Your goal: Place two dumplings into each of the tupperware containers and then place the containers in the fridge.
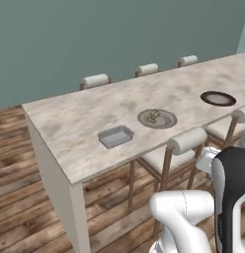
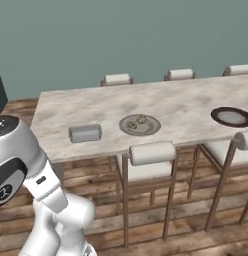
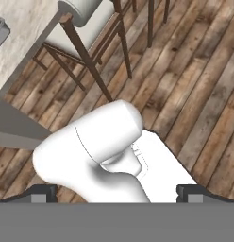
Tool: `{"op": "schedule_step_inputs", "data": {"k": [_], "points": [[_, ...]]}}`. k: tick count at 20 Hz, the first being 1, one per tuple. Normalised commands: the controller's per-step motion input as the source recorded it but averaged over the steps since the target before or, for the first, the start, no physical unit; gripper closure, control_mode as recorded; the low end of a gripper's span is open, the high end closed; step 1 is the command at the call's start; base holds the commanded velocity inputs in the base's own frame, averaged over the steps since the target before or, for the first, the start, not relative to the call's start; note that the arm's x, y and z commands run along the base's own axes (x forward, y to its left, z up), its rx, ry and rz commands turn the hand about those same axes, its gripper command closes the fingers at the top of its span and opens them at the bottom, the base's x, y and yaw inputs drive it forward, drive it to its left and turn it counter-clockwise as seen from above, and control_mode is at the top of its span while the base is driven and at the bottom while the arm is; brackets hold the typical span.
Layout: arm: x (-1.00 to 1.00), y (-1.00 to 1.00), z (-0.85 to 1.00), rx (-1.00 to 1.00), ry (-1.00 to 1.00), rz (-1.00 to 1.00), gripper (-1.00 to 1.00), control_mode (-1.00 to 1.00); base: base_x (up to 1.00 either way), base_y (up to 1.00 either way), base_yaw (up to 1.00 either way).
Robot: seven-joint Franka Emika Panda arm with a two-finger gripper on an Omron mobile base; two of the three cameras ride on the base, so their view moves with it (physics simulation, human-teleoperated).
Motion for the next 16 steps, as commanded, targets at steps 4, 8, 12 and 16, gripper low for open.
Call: {"op": "schedule_step_inputs", "data": {"k": [4, 8, 12, 16], "points": [[0.0, 0.0, 0.0, 0.0, 0.0, 0.0, -1.0, 1.0, 0.33, -0.4, 0.36], [0.0, 0.0, 0.0, 0.0, 0.0, 0.0, -1.0, 1.0, 0.36, -0.11, 0.19], [0.0, 0.0, 0.0, 0.0, 0.0, 0.0, -1.0, 1.0, 0.49, 0.0, 0.17], [0.0, 0.0, 0.0, 0.0, 0.0, 0.0, -1.0, 1.0, 0.49, -0.04, 0.2]]}}
